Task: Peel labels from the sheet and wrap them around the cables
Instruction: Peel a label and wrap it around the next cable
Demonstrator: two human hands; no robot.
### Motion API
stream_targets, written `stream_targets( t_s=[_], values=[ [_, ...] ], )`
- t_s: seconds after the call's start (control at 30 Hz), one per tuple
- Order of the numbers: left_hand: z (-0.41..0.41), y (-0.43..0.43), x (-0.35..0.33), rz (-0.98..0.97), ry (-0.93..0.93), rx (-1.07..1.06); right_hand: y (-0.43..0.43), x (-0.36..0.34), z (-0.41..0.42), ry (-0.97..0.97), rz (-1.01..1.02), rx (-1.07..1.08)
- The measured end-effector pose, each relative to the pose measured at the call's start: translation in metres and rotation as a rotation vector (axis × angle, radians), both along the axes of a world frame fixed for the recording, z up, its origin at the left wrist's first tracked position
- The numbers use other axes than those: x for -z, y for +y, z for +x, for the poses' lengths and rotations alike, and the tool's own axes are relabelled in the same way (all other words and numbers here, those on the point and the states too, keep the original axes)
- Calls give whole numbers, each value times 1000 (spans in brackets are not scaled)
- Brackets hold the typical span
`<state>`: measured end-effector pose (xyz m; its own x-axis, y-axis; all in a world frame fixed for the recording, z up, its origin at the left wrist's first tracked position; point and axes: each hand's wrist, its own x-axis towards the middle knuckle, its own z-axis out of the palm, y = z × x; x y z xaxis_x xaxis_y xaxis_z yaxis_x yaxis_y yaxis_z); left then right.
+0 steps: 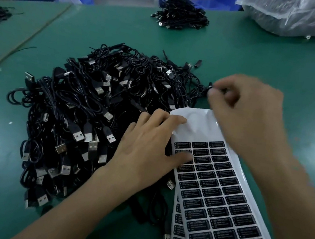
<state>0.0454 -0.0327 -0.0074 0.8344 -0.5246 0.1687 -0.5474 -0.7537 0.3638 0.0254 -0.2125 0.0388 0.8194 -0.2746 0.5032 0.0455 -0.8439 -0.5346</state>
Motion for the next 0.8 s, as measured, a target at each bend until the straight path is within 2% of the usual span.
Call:
stream_targets(
  t_s=[0.13, 0.2, 0.3, 0.4, 0.53, 0.8],
  values=[
    [0, 5, -16, 1, -137, -65, 21, 37, -13, 190, 62, -183],
    [1, 10, -27, 72, -270, -161, 22, 50, -16, 212, 50, -220],
    [6, 23, -41, 152, -345, -335, 22, 60, -20, 192, 57, -237],
    [8, 35, -48, 277, -340, -456, 24, 63, -25, 222, 82, -242],
    [5, 34, -45, 420, -304, -430, 23, 63, -25, 241, 65, -220],
    [10, 37, -42, 352, -301, -430, 24, 64, -25, 242, 73, -245]
  ],
)
